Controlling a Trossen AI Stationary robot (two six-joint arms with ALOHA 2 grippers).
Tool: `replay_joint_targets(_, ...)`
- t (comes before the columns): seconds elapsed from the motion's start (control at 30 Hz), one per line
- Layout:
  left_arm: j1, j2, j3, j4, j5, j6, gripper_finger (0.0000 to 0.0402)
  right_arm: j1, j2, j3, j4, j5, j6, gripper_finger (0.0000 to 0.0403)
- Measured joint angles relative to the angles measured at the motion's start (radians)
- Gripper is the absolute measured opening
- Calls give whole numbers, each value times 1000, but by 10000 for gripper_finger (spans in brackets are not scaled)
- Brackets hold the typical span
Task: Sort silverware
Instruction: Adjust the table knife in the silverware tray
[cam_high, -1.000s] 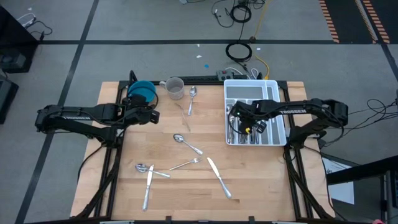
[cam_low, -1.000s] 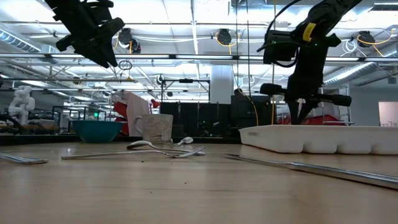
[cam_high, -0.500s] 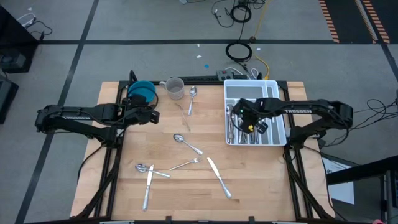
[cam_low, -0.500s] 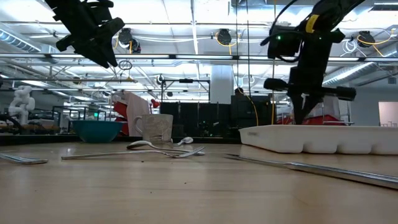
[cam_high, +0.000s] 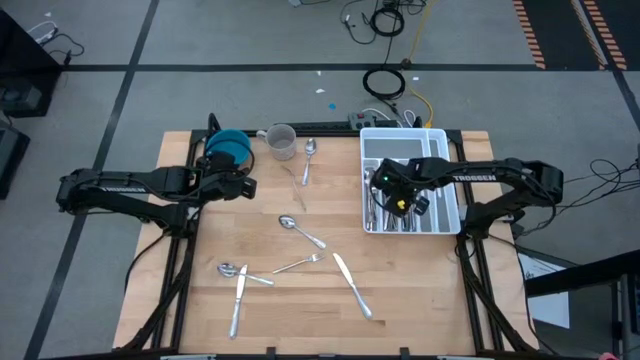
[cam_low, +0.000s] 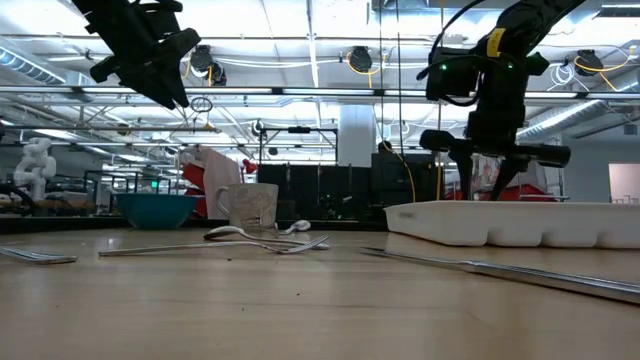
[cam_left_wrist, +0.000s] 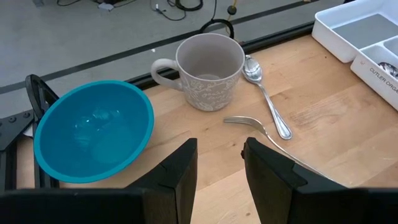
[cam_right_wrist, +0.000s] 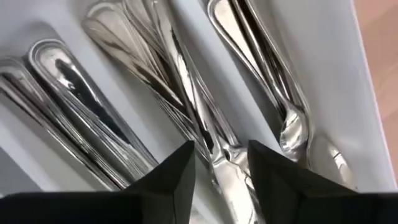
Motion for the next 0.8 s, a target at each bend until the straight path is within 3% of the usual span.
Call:
replay_joint_targets(0.43, 0, 0, 0, 0, -3, 0, 136, 0, 113, 3, 25, 4, -4, 116)
replay_joint_targets(0.7, 0, 0, 0, 0, -4, 1, 136, 2, 110, 3, 16, 49, -11, 21)
replay_joint_targets(0.8, 0, 0, 0, -1, -4, 1, 136, 3, 110, 3, 14, 51, -4, 12)
